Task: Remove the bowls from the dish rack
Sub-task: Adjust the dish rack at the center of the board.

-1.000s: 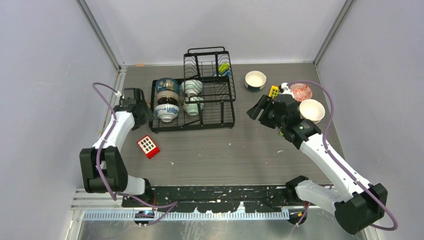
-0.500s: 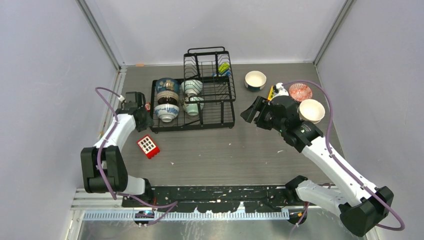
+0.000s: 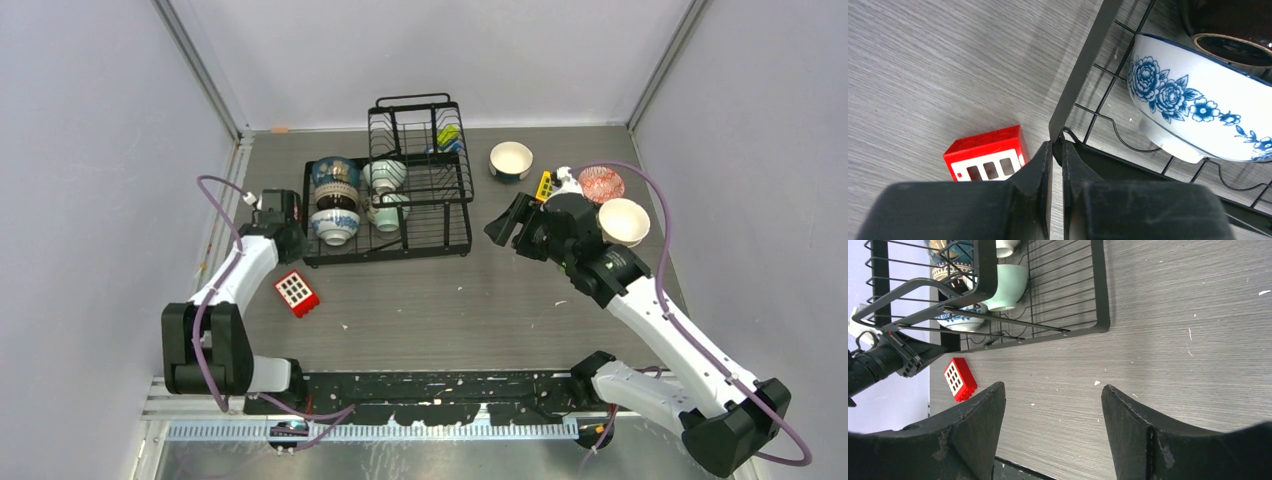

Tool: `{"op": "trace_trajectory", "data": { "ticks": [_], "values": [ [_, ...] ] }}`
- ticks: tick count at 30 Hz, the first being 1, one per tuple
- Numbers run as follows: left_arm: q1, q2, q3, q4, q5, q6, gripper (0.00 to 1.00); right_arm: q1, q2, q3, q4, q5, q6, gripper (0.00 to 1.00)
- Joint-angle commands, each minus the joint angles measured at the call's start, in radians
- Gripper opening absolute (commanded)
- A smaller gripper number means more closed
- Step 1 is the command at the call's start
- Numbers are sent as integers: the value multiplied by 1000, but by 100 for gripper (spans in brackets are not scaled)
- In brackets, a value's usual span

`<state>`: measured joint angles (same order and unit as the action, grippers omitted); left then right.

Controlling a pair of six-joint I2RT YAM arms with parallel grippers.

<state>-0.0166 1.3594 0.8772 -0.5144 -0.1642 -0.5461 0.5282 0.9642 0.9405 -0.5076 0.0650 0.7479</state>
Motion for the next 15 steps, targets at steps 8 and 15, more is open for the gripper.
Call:
{"op": "trace_trajectory", "data": {
  "ticks": [8,15],
  "values": [
    [-158,-195,-92,-64,-3,-99,0,2,-61,-2,-18,62,-9,76],
    [-244,-317,-141,-121,-20,-172,0,2,-92,16,-36,66,22,82]
  ]
}}
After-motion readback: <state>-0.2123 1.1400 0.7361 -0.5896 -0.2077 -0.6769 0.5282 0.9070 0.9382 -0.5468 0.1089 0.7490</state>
